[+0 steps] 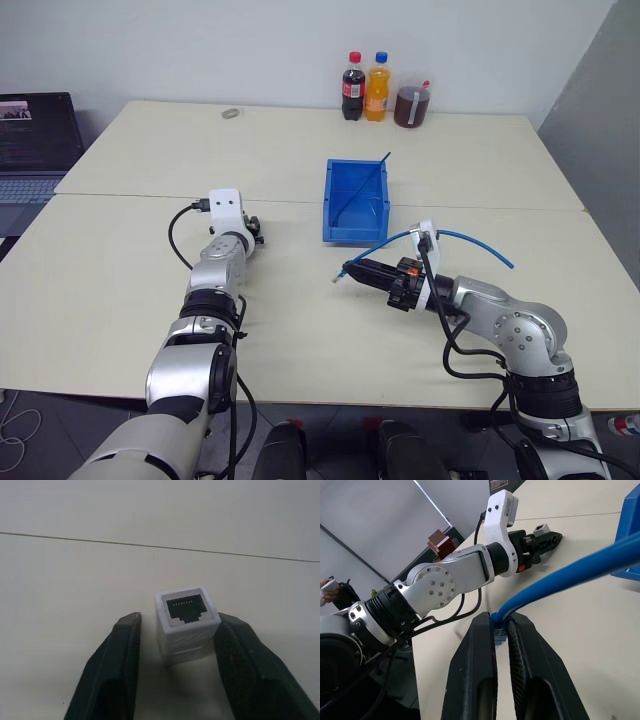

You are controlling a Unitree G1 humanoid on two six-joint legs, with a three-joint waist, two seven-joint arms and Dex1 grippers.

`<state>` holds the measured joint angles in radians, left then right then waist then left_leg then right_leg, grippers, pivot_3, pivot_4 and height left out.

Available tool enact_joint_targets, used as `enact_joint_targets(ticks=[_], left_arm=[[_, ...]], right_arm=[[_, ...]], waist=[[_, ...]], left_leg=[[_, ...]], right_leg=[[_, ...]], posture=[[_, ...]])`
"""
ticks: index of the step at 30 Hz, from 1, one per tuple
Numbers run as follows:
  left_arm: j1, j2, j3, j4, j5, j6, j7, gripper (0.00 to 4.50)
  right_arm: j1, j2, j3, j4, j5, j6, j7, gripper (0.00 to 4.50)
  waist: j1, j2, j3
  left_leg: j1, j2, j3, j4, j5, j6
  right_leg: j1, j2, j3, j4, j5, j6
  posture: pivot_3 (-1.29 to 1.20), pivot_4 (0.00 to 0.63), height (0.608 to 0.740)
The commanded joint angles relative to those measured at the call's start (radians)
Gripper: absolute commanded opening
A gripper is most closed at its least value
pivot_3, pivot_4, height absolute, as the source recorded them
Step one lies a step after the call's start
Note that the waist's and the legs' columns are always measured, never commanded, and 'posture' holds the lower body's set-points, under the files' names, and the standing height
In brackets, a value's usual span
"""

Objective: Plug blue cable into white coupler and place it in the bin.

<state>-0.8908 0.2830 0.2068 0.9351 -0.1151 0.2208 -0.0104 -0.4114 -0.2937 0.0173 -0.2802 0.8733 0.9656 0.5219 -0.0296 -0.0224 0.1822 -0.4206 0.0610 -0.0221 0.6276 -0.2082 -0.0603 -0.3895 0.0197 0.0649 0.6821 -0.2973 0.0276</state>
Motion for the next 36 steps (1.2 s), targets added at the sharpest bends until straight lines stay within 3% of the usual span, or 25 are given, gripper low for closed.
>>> enact_joint_targets(ticks=[1,3,10,15,18,21,28,36], left_arm=[[-0.009,-0.002,0.003,0.019,0.002,-0.010,0.002,1.20],[-0.005,-0.004,0.002,0.017,0.002,-0.017,0.001,0.80],[0.054,0.011,-0.013,-0.065,-0.012,-0.002,-0.091,0.80],[0.207,0.065,-0.093,-0.341,-0.045,0.071,-0.363,0.80],[0.359,0.147,-0.197,-0.628,-0.120,0.118,-0.659,0.80],[0.448,0.243,-0.308,-0.778,-0.136,0.089,-0.904,0.80],[0.446,0.314,-0.479,-0.814,-0.108,0.003,-1.209,0.80],[0.420,0.305,-0.564,-0.731,-0.044,-0.079,-1.311,0.80]], right_arm=[[0.000,-0.006,-0.009,-0.047,-0.003,-0.022,0.006,0.05],[0.001,-0.007,-0.007,-0.048,-0.004,-0.023,0.005,0.05],[0.009,-0.011,-0.002,-0.057,-0.013,-0.028,0.004,0.05],[0.029,-0.048,0.000,-0.101,-0.040,-0.040,0.024,0.05],[0.068,-0.120,0.016,-0.167,-0.073,-0.060,0.055,0.05],[0.109,-0.180,0.024,-0.220,-0.094,-0.078,0.080,0.05],[0.141,-0.263,0.073,-0.286,-0.160,-0.136,0.134,0.05],[0.096,-0.232,0.148,-0.253,-0.261,-0.238,0.153,0.05]], waist=[[0.000,0.000,0.000],[0.000,0.000,0.000],[0.000,0.000,0.000],[-0.001,0.000,0.000],[-0.003,0.000,0.000],[0.000,0.000,0.000],[-0.001,0.000,0.000],[-0.003,0.000,0.000]], left_leg=[[0.000,0.000,0.000,0.000,0.000,0.000],[0.000,0.000,0.000,0.000,0.000,0.000],[0.000,0.000,0.000,0.000,0.000,0.000],[0.000,0.000,0.000,0.000,0.000,0.000],[0.000,0.000,0.001,-0.001,0.000,-0.001],[-0.001,-0.001,0.001,-0.001,-0.001,-0.002],[0.000,0.000,0.001,0.000,-0.001,-0.001],[0.001,0.001,0.000,0.000,-0.001,-0.001]], right_leg=[[0.000,0.000,0.000,0.000,0.000,0.000],[0.000,0.000,0.000,0.000,0.000,0.000],[0.000,0.000,0.000,0.000,0.000,0.000],[0.000,0.000,0.000,0.000,0.000,-0.001],[0.000,-0.001,0.000,0.000,0.000,-0.001],[0.000,-0.003,0.000,-0.001,0.000,-0.001],[0.000,-0.002,0.000,-0.001,-0.001,0.001],[0.000,0.001,0.001,0.000,-0.003,0.003]], posture=[[0.00,0.150,0.740],[0.00,0.150,0.740],[0.00,0.150,0.740],[0.00,0.150,0.740],[0.00,0.150,0.740],[0.00,0.150,0.740],[0.00,0.150,0.740],[0.00,0.150,0.740]])
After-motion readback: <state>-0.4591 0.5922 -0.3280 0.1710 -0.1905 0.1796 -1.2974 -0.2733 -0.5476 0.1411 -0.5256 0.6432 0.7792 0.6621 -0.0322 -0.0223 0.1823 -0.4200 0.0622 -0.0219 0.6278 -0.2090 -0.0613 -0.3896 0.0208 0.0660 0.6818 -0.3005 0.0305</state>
